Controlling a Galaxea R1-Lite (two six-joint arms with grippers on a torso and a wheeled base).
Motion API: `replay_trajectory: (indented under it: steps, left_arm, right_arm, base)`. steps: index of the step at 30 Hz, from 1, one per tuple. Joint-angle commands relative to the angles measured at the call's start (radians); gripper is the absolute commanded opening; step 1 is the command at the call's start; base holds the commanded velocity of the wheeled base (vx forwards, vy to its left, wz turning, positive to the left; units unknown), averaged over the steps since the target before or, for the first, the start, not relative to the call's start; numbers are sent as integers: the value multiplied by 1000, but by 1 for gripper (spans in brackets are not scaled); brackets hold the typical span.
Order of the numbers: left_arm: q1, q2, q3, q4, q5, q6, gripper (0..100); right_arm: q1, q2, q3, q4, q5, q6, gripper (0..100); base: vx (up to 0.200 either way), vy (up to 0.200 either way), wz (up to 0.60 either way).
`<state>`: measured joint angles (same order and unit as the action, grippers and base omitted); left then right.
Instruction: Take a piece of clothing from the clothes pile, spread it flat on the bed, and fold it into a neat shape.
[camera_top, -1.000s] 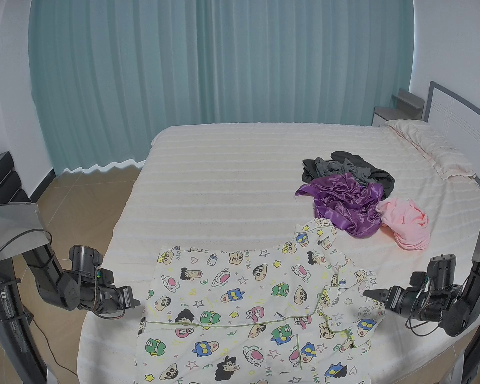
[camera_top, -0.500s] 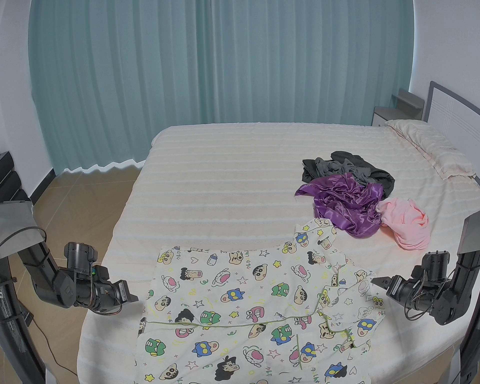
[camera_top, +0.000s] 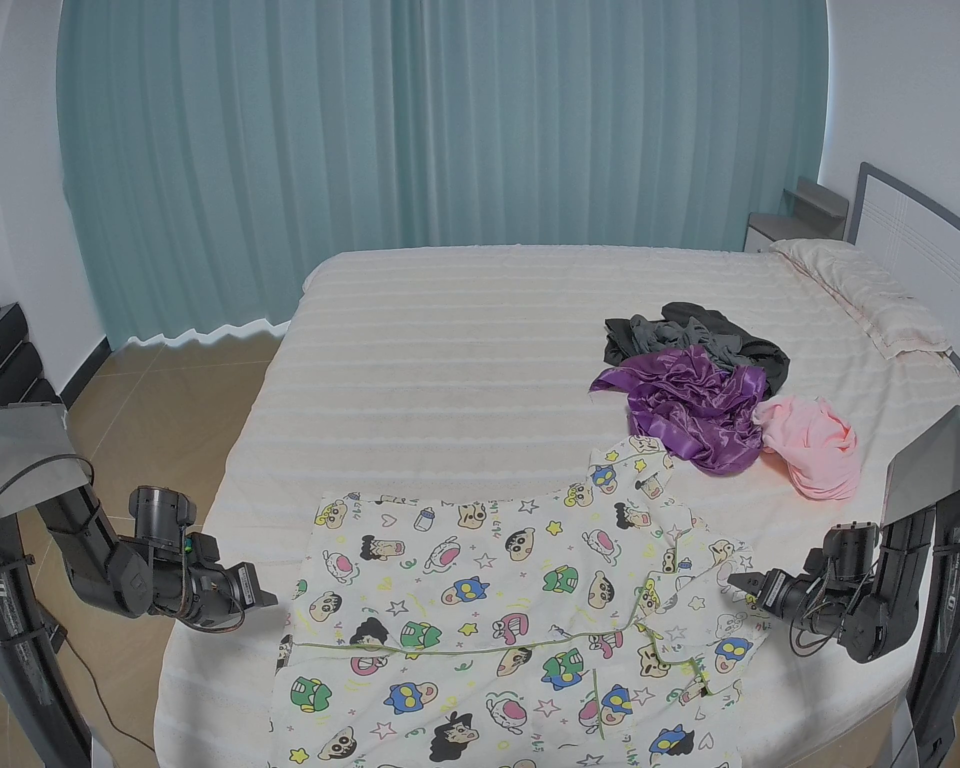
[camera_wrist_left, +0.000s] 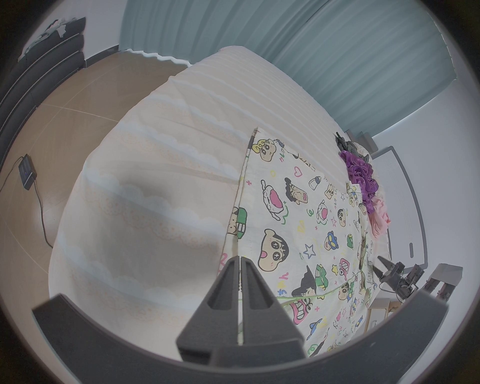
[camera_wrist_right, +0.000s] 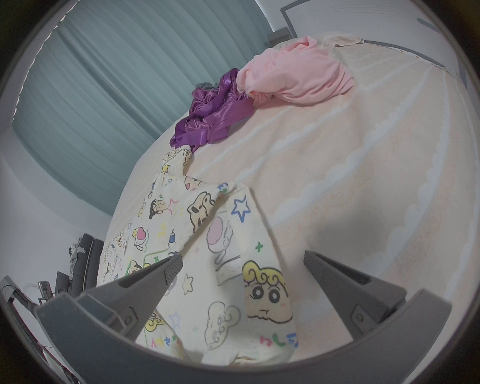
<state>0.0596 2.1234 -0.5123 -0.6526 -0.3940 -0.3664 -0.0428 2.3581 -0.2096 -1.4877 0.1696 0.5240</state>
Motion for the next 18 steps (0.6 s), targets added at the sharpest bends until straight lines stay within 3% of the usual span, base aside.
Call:
replay_trajectory:
  steps: [1, 7, 10, 14, 18]
  left_arm:
    - [0, 1, 2, -1, -8, -3, 0]
    - [-1, 3, 6, 1, -20, -3, 0]
    - [-1, 3, 8, 1, -20, -3, 0]
    - [2, 12, 5, -1, -22, -3, 0]
    - [2, 18, 6, -1, -22, -2, 0]
  right_arm:
    - [37, -72, -36, -17, -1, 4, 100]
    - [101, -149, -203, 147, -9, 5, 100]
    - [126, -148, -395, 368, -18, 4, 100]
    - [127, -120, -574, 553, -1, -18, 100]
    - [127, -80, -639, 622, 51, -156, 100]
  base:
    - [0, 0, 0]
    - [0, 0, 0]
    - [0, 0, 0]
    - [0, 0, 0]
    - [0, 0, 0]
